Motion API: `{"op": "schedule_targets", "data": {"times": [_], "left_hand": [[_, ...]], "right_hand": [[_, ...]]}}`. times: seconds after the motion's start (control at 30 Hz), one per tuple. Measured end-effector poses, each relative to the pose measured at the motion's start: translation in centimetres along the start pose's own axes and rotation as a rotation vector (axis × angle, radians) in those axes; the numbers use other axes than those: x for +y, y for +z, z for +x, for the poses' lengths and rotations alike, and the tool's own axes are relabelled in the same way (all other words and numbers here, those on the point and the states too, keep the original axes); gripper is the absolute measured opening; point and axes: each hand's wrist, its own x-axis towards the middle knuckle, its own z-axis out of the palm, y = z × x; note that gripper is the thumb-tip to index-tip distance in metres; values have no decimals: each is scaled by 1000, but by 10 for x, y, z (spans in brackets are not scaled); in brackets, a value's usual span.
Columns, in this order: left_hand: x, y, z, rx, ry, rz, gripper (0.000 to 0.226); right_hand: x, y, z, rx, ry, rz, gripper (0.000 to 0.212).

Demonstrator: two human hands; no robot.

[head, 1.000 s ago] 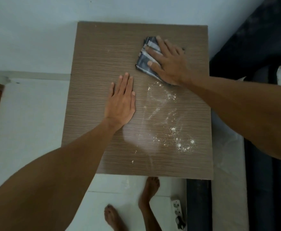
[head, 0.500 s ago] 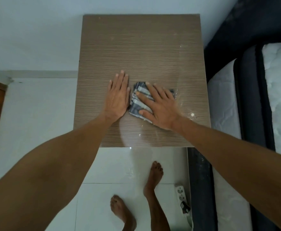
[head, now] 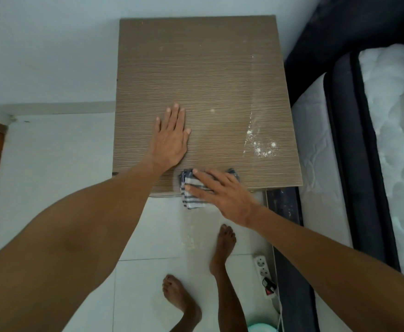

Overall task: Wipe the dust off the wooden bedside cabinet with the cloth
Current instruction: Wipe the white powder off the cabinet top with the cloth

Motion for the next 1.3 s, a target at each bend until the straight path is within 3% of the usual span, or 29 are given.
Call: {"op": "schedule_targets", "data": {"times": [0.3, 0.57, 0.77, 0.87, 1.07, 1.2, 1.3], "left_hand": [[16, -15, 4, -74, 8, 31, 58], [57, -11, 56, -77, 44, 27, 71], [80, 8, 97, 44, -36, 10, 58], [80, 17, 99, 107, -49, 64, 56], [80, 16, 100, 122, -51, 56, 56], [81, 15, 100, 114, -58, 63, 55], [81, 14, 99, 108, -64, 67, 55]], "right_hand": [[25, -31, -16, -46, -279, -36, 92], [153, -99, 29, 70, -56, -42, 90], [256, -139, 77, 168, 187, 41, 77], [304, -143, 103, 207, 209, 11, 72], [360, -144, 144, 49, 158, -18, 73], [365, -137, 163, -121, 338, 39, 79], [357, -120, 169, -88, 397, 5, 73]]}}
